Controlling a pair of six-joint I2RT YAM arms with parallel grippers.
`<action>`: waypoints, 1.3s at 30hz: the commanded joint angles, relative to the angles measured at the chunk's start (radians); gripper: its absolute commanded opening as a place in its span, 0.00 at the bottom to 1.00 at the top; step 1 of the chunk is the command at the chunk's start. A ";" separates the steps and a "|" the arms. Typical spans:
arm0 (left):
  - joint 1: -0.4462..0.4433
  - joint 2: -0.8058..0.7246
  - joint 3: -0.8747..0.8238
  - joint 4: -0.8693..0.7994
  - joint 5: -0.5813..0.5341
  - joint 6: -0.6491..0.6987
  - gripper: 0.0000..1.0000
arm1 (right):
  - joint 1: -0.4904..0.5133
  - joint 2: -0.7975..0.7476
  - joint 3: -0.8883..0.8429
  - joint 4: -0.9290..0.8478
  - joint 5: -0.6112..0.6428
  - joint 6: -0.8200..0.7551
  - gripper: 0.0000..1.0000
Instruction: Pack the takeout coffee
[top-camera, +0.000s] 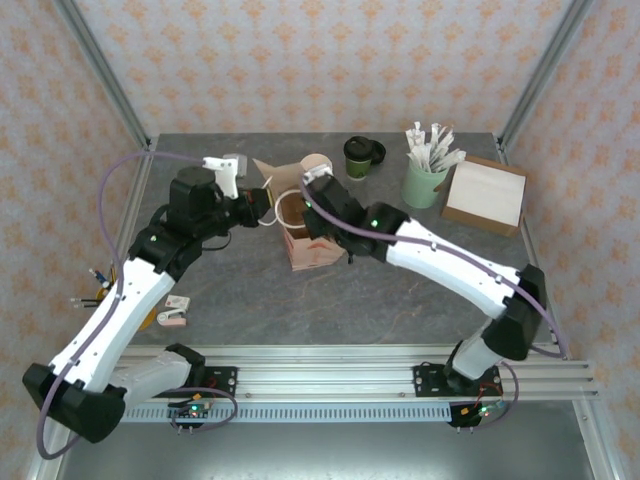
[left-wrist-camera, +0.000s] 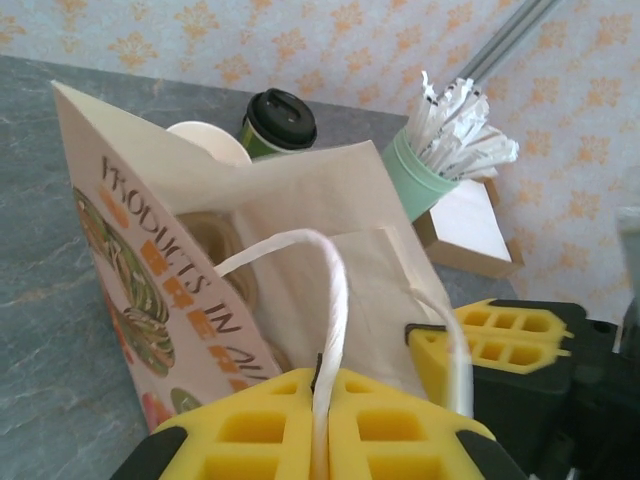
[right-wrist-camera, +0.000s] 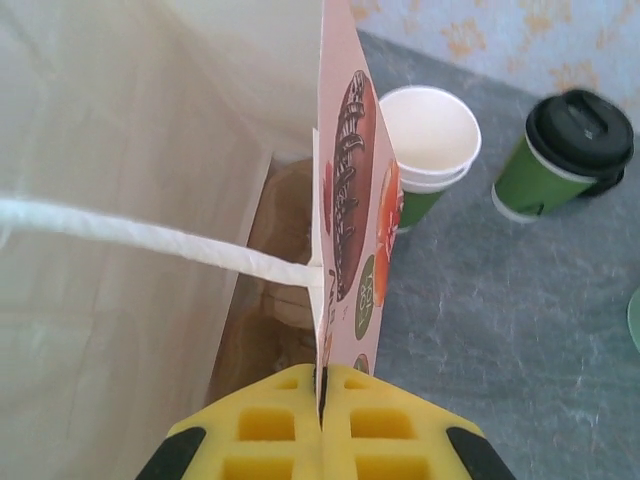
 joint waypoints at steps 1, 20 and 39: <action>-0.006 -0.056 -0.018 -0.055 0.005 0.060 0.10 | 0.029 -0.053 -0.039 0.249 0.119 -0.122 0.00; 0.115 -0.077 0.205 -0.387 -0.018 0.104 0.77 | 0.028 -0.011 -0.003 0.081 0.160 0.097 0.00; 0.067 0.232 0.707 -0.689 0.039 0.066 0.57 | -0.021 0.050 0.194 -0.204 -0.001 0.271 0.00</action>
